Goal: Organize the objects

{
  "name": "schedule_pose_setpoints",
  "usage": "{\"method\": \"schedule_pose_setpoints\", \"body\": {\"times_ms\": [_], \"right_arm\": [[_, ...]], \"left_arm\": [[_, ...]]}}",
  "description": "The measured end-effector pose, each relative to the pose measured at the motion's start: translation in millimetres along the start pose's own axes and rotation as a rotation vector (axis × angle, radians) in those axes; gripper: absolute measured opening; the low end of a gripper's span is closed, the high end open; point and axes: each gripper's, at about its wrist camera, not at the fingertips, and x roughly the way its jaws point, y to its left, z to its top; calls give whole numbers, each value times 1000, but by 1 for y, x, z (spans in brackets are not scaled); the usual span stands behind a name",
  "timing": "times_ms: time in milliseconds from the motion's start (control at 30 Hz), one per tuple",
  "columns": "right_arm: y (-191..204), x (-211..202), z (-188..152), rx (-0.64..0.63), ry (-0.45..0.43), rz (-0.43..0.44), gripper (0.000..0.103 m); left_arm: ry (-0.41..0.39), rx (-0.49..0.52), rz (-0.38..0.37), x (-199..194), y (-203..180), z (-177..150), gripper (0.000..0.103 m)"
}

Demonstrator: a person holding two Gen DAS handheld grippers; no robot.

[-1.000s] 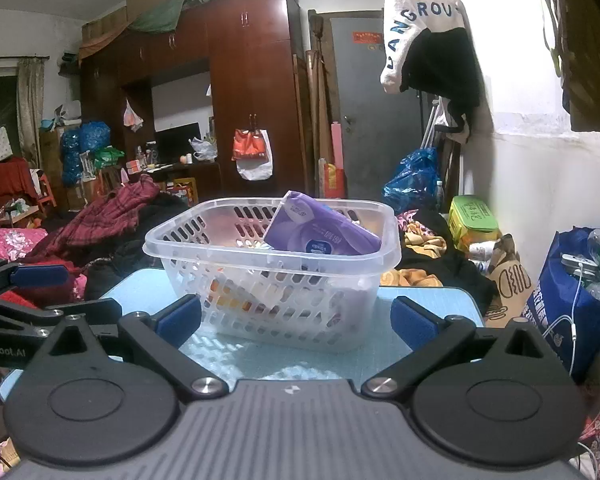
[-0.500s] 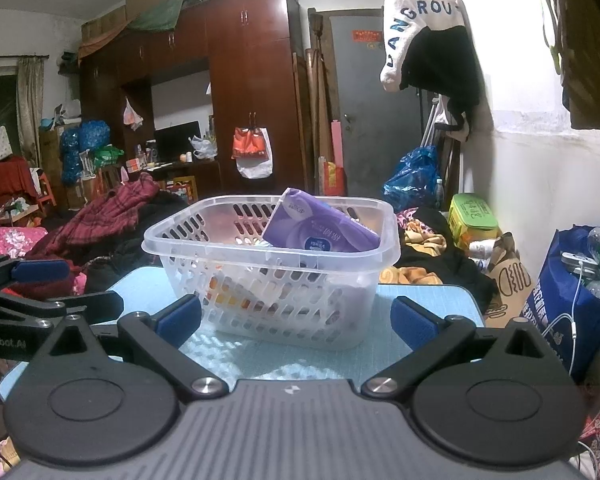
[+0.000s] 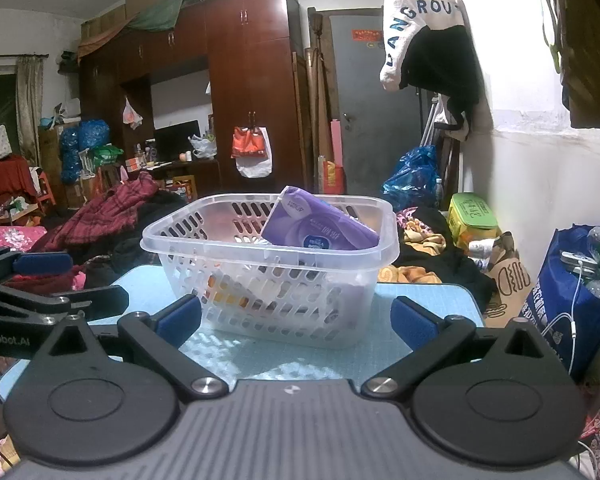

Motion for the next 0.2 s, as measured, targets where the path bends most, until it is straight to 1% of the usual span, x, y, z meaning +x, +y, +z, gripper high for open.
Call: {"method": "schedule_pose_setpoints", "body": {"times_ms": [200], "right_arm": [[1,0,-2,-2,3,2,103]], "left_arm": [[-12,5,14,-1,-1,-1,101]]}}
